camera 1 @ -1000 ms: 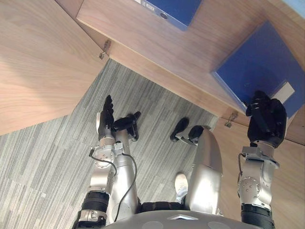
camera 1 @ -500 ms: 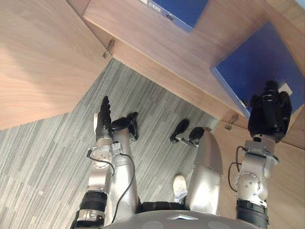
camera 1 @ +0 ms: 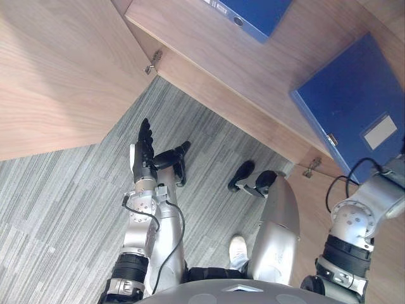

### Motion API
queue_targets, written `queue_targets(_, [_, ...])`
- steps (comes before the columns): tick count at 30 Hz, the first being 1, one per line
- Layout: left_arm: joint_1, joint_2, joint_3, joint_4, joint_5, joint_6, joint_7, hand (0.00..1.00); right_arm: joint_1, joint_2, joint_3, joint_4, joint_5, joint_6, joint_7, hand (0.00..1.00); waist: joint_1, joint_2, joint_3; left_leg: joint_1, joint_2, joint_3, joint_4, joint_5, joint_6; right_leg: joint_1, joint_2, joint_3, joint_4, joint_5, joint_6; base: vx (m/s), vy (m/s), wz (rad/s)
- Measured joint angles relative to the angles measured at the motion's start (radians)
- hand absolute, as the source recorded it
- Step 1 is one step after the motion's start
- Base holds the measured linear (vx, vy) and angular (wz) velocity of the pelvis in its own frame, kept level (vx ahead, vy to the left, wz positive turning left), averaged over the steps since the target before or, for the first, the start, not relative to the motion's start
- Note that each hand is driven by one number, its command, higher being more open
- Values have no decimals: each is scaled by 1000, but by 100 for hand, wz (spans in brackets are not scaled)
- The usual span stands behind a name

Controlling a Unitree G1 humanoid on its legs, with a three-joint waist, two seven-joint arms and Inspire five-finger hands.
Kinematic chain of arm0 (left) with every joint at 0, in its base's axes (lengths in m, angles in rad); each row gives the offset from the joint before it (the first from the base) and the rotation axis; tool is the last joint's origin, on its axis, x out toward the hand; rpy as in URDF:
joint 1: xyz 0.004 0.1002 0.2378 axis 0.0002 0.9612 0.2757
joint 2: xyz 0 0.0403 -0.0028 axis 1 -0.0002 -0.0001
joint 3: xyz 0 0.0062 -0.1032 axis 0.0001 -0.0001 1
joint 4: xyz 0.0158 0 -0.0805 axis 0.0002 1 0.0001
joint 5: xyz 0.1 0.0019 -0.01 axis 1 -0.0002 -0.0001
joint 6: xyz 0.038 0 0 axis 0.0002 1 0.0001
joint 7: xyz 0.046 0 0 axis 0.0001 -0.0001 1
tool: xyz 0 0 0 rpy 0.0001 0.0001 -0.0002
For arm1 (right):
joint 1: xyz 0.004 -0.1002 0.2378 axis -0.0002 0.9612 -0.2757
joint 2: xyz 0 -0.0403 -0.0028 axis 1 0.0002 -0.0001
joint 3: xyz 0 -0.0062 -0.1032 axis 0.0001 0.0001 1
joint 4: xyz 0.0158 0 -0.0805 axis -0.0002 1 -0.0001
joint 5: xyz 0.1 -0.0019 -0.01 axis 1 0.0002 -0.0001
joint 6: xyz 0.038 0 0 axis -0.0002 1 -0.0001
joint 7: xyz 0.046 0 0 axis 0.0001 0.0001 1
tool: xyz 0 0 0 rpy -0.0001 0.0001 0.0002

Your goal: Walk over to the cabinet, pick up the folder, carry it to the office cabinet, place the folder inside the office cabinet, then close the office cabinet door

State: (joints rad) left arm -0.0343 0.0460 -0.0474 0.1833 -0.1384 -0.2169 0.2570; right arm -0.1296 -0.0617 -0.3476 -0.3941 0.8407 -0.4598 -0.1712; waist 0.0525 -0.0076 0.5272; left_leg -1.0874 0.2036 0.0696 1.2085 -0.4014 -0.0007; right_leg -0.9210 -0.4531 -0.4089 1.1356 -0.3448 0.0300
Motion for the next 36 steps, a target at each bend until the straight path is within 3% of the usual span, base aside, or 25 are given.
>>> queue_targets(3, [0, -6, -14, 1, -11, 1, -3, 100, 94, 70, 139, 49, -4, 84, 54, 0, 0, 0, 0, 1, 0, 0, -2, -1, -2, 0, 0, 0, 0, -1, 0, 0, 0, 0])
queue_targets(6, [0, -10, -14, 3, -10, 1, -8, 100, 140, 81, 189, 131, -11, 166, 96, 0, 0, 0, 0, 1, 0, 0, -3, -6, -10, 0, 0, 1, 0, -1, 0, 0, 0, 0])
queue_targets(10, [-7, -9, -5, 25, -6, 1, -19, 100, 165, 80, 212, 194, -17, 211, 158, 0, -2, 0, 0, 7, 1, 3, -3, -4, -6, 2, 0, 4, 0, -1, 0, 0, 0, 0])
queue_targets(16, [-38, 0, 36, 97, 32, 5, -19, 100, 164, 54, 213, 289, -79, 238, 225, 0, -8, -1, 0, 15, 1, 7, -17, 1, 1, 10, 4, 1, -16, 3, 2, 0, 0, 0])
queue_targets(23, [-39, 1, 55, 99, 31, 5, -17, 100, 164, 55, 200, 290, -85, 238, 224, 0, -17, -2, 1, 17, 1, 12, -22, 2, 3, 10, 4, 1, -24, 6, 4, 5, 2, 0])
queue_targets(36, [-36, -5, 66, 4, 13, 4, -12, 100, 164, 69, 64, 290, -88, 235, 115, 0, -24, -3, 2, 13, 16, 15, -21, -1, -1, 2, 16, 4, -28, 7, 3, 3, -3, -2])
